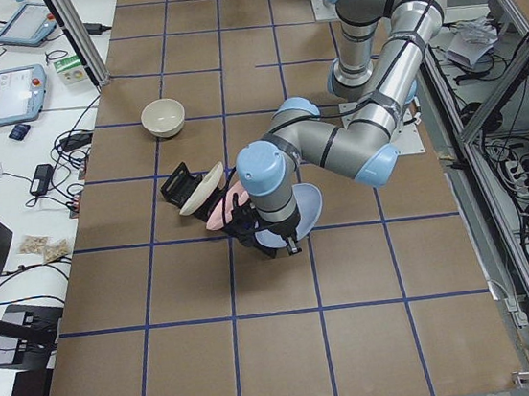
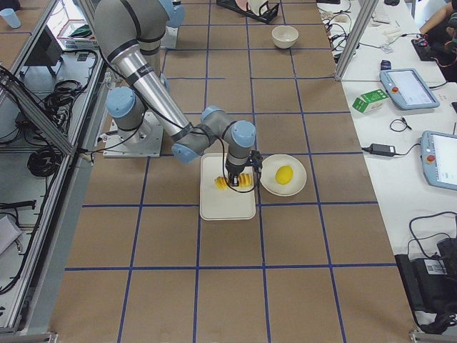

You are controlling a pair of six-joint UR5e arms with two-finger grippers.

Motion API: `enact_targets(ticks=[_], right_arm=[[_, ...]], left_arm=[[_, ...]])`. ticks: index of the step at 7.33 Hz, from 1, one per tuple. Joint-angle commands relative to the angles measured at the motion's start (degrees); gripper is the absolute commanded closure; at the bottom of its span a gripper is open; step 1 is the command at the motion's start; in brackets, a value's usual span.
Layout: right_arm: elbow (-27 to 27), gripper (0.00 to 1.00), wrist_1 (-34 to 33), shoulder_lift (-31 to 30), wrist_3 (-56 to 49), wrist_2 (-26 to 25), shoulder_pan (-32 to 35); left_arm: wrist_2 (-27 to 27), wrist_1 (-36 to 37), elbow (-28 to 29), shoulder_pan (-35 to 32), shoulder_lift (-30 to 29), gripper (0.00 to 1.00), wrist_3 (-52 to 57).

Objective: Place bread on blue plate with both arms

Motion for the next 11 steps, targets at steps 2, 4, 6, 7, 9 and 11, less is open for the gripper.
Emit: enact_targets(ticks=[2, 4, 6, 7, 9, 11], right_arm=[[-0.1, 0.77, 1.4, -2.9, 0.0, 0.0, 0.3], [-0.3, 0.77, 2.2, -3.2, 0.1, -0.7, 0.3], [-0.3, 0.81, 2.3, -5.2, 4.4, -1.0, 0.6], [-0.3, 0.82, 2.3, -5.6, 4.4, -0.9, 0.6], [-0.3, 0.89, 4.2, -7.2, 4.4, -0.8, 1.1], [-0.3, 0.93, 5.7, -8.6, 4.4, -0.3, 2.5]], left_arm=[[-1.6, -12.1, 6.1, -2.3, 6.2, 1.00, -0.7], [-4.9, -12.1, 6.2, -16.1, 8.4, 1.00, -10.7], [-14.0, -11.5, 5.4, -28.0, 8.2, 1.00, -24.0], [-18.6, -11.4, 4.6, -32.2, 7.3, 1.00, -29.8], [-26.1, 2.0, -4.4, -40.7, 6.1, 1.00, -41.5], [-30.7, 26.5, -18.1, -49.9, 3.6, 1.00, -52.8]])
